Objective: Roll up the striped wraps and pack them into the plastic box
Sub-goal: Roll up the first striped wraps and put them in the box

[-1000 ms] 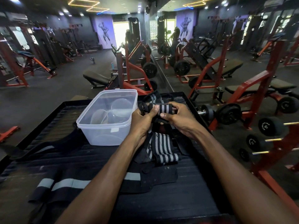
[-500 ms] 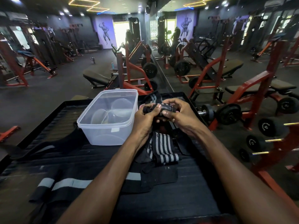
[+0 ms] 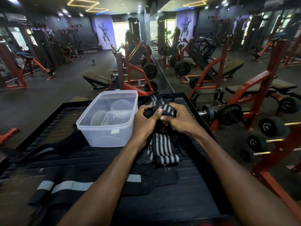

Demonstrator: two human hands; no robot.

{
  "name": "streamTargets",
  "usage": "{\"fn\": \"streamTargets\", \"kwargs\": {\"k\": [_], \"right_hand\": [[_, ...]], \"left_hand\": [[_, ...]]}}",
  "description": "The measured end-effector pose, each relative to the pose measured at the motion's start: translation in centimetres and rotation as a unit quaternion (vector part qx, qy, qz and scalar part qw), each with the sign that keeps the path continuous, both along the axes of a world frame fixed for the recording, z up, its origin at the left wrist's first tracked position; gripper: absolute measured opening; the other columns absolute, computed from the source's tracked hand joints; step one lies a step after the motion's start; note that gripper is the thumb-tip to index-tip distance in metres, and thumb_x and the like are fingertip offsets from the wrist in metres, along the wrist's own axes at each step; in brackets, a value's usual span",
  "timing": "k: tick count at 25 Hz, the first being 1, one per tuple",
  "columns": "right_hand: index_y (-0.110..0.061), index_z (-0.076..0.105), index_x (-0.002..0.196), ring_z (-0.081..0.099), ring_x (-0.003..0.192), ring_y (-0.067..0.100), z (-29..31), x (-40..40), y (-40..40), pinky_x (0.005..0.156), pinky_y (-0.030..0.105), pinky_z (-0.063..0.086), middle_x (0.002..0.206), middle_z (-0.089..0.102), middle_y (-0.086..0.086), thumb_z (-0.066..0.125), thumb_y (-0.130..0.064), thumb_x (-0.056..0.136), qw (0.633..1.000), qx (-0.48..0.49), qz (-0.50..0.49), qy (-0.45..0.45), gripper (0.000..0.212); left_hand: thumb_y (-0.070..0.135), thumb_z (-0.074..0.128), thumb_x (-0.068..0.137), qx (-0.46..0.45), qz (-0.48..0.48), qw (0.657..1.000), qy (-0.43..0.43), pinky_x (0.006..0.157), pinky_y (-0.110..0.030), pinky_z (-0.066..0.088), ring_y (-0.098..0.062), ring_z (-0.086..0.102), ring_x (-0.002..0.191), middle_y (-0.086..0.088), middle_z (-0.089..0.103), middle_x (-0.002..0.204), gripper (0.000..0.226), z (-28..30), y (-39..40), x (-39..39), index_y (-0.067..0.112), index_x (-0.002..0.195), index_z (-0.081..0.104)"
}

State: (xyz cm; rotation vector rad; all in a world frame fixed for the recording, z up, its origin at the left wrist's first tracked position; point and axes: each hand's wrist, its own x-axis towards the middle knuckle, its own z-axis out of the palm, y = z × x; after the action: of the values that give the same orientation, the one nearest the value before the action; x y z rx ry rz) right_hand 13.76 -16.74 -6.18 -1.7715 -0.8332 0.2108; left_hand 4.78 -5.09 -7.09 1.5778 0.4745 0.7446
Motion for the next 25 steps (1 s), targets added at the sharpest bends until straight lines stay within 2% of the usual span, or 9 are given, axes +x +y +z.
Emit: {"fn": "streamTargets", "kwargs": {"k": [2, 4, 7, 9, 11, 16, 19, 21, 25], "right_hand": [[-0.013, 0.066, 0.104, 0.070, 0.074, 0.021, -0.1, 0.1, -0.1, 0.070, 0.042, 0.062, 0.099, 0.069, 0.018, 0.081, -0.015, 0.076, 1.000, -0.026, 0.008, 0.003, 0.032], [-0.023, 0.064, 0.107, 0.069, 0.093, 0.016, -0.2, 0.1, -0.2, 0.079, 0.037, 0.060, 0.106, 0.068, 0.006, 0.080, -0.033, 0.071, 0.998, -0.062, 0.016, -0.019, 0.041], [-0.023, 0.064, 0.117, 0.043, 0.122, 0.003, -0.4, -0.2, -0.2, 0.095, 0.017, 0.037, 0.118, 0.064, -0.006, 0.071, -0.030, 0.086, 0.991, -0.104, 0.008, -0.087, 0.033], [-0.020, 0.062, 0.121, 0.045, 0.118, 0.001, -0.5, -0.1, -0.3, 0.085, 0.008, 0.036, 0.116, 0.062, -0.009, 0.068, -0.023, 0.091, 0.989, -0.106, -0.007, -0.099, 0.031], [-0.022, 0.061, 0.119, 0.059, 0.109, 0.010, -0.6, 0.0, -0.2, 0.078, 0.014, 0.043, 0.113, 0.063, -0.008, 0.070, -0.025, 0.088, 0.989, -0.103, -0.018, -0.108, 0.033], [-0.022, 0.058, 0.129, 0.051, 0.119, 0.022, -0.4, 1.4, -1.1, 0.103, 0.035, 0.043, 0.126, 0.054, 0.008, 0.072, -0.044, 0.082, 0.961, -0.214, -0.102, -0.140, 0.054], [-0.021, 0.068, 0.107, 0.062, 0.100, 0.023, 0.1, 2.6, -2.5, 0.088, 0.034, 0.050, 0.110, 0.068, 0.005, 0.075, -0.044, 0.080, 0.960, -0.221, -0.146, -0.090, 0.037], [-0.021, 0.062, 0.094, 0.059, 0.085, 0.017, 0.4, 2.6, -3.4, 0.077, 0.030, 0.045, 0.092, 0.065, -0.004, 0.074, -0.042, 0.082, 0.960, -0.221, -0.158, -0.061, 0.026], [-0.022, 0.052, 0.079, 0.054, 0.076, 0.014, 0.3, 2.2, -4.3, 0.075, 0.029, 0.043, 0.082, 0.059, -0.004, 0.071, -0.029, 0.087, 0.954, -0.248, -0.153, -0.069, 0.022]], "left_hand": [[0.014, 0.077, 0.086, 0.001, -0.004, 1.000, 0.006, 0.100, -0.046, 0.054, -0.021, 0.068, 0.107, -0.007, 0.071, 0.111, 0.029, -0.1, 0.0, 0.1, 0.024, 0.108, 0.062], [0.003, 0.072, 0.087, 0.011, -0.010, 1.000, 0.020, 0.099, -0.045, 0.055, -0.020, 0.069, 0.104, -0.006, 0.071, 0.110, 0.035, -0.1, -0.3, 0.1, 0.020, 0.115, 0.059], [0.005, 0.074, 0.085, -0.002, -0.016, 1.000, 0.019, 0.101, -0.046, 0.054, -0.020, 0.069, 0.106, -0.005, 0.070, 0.112, 0.040, -0.2, -0.4, 0.2, 0.020, 0.118, 0.056], [0.013, 0.077, 0.084, -0.038, -0.023, 0.999, 0.013, 0.101, -0.049, 0.054, -0.022, 0.069, 0.108, -0.005, 0.070, 0.113, 0.042, -0.3, -0.3, 0.3, 0.020, 0.117, 0.053], [0.016, 0.075, 0.088, -0.068, -0.046, 0.997, 0.012, 0.099, -0.048, 0.055, -0.024, 0.071, 0.106, -0.006, 0.072, 0.112, 0.039, -0.2, -0.4, 0.3, 0.020, 0.118, 0.052], [0.020, 0.065, 0.096, 0.074, -0.035, 0.990, 0.115, 0.074, -0.023, 0.050, -0.011, 0.064, 0.083, 0.004, 0.064, 0.087, 0.024, -0.2, -0.2, -0.2, 0.016, 0.117, 0.055], [0.024, 0.063, 0.098, 0.190, -0.048, 0.960, 0.198, 0.064, -0.015, 0.039, -0.001, 0.054, 0.074, 0.011, 0.059, 0.082, 0.012, 0.1, 0.2, -0.5, 0.015, 0.107, 0.063], [0.033, 0.063, 0.098, 0.243, -0.092, 0.932, 0.254, 0.063, -0.017, 0.039, -0.001, 0.054, 0.074, 0.011, 0.061, 0.083, 0.015, 0.1, 0.0, -0.8, 0.018, 0.101, 0.064], [0.044, 0.075, 0.087, 0.273, -0.149, 0.899, 0.308, 0.063, -0.022, 0.046, -0.007, 0.062, 0.076, 0.005, 0.069, 0.090, 0.027, 0.0, -0.3, -1.1, 0.020, 0.096, 0.068]]}}
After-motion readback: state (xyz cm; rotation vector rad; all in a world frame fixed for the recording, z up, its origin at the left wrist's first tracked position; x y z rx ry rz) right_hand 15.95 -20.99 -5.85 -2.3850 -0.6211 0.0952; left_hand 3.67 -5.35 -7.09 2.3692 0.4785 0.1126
